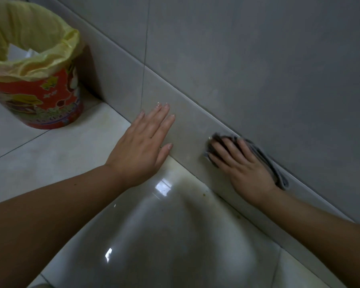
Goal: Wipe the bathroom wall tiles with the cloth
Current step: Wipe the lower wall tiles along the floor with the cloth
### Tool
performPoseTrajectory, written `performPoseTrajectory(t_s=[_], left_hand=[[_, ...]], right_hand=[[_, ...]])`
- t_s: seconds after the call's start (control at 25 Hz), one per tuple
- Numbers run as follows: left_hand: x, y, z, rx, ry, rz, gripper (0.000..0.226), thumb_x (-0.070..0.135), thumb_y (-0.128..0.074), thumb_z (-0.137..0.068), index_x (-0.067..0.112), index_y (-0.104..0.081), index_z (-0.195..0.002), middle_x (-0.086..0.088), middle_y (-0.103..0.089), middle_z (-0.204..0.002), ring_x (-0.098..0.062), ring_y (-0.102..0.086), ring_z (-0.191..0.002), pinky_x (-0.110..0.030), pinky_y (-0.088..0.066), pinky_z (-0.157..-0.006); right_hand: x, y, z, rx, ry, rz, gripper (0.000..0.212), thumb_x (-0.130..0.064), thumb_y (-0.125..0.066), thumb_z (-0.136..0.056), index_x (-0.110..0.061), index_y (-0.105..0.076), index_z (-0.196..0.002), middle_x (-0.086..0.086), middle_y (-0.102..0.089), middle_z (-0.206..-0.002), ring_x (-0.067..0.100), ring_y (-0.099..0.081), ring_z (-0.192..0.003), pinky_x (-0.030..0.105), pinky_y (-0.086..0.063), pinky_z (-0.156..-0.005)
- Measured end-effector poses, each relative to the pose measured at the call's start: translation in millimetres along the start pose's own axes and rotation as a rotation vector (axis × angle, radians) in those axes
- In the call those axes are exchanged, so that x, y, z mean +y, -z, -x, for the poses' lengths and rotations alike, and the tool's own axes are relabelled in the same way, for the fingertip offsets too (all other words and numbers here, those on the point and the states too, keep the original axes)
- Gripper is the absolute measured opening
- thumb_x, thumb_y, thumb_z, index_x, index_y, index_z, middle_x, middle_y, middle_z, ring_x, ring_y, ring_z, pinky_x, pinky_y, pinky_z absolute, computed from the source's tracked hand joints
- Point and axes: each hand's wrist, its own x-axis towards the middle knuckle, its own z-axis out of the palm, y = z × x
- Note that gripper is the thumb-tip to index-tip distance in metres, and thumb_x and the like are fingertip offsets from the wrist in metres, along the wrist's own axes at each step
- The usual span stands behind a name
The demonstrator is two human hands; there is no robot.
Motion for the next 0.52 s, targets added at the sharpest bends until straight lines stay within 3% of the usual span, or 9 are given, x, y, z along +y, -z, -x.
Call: performPoseTrajectory(t_s=[0.2,0.4,0.52], left_hand=[[16,-5,-2,-0.012,-0.027,0.009,0.064,0.041,-0.03,-0.099,0.007,-0.03,-0.153,-0.014,-0.023,-0.161,-0.025,-0.017,-0.151,-0.04,-0.011,-0.123],[9,-10,9,-0.04,-0.06,-0.019,0.064,0.042,-0.03,-0.1,0.007,-0.029,-0.153,-0.014,-0.023,-0.161,-0.026,-0.018,-0.15,-0.039,-0.009,-0.122],[4,-7,14,-0.058,-0.044,-0.029,0.064,0.043,-0.029,-0.1,0.008,-0.028,-0.153,-0.014,-0.023,-0.162,-0.025,-0.016,-0.151,-0.039,-0.009,-0.122]], right_hand=[[-14,-12,-41,0.037,-0.015,0.059,0.062,-0.008,-0.028,-0.08,-0.007,-0.054,-0.136,0.015,-0.044,-0.147,0.036,-0.032,-0.138,0.046,0.003,-0.119],[-35,-49,-10,-0.18,0.197,0.131,0.063,-0.014,-0.022,-0.083,-0.006,-0.05,-0.139,0.017,-0.042,-0.148,0.034,-0.036,-0.139,0.047,0.012,-0.12],[-26,-38,32,-0.216,0.174,0.075,0.06,-0.012,-0.027,-0.082,-0.003,-0.055,-0.133,0.018,-0.048,-0.143,0.034,-0.033,-0.137,0.043,0.012,-0.12]])
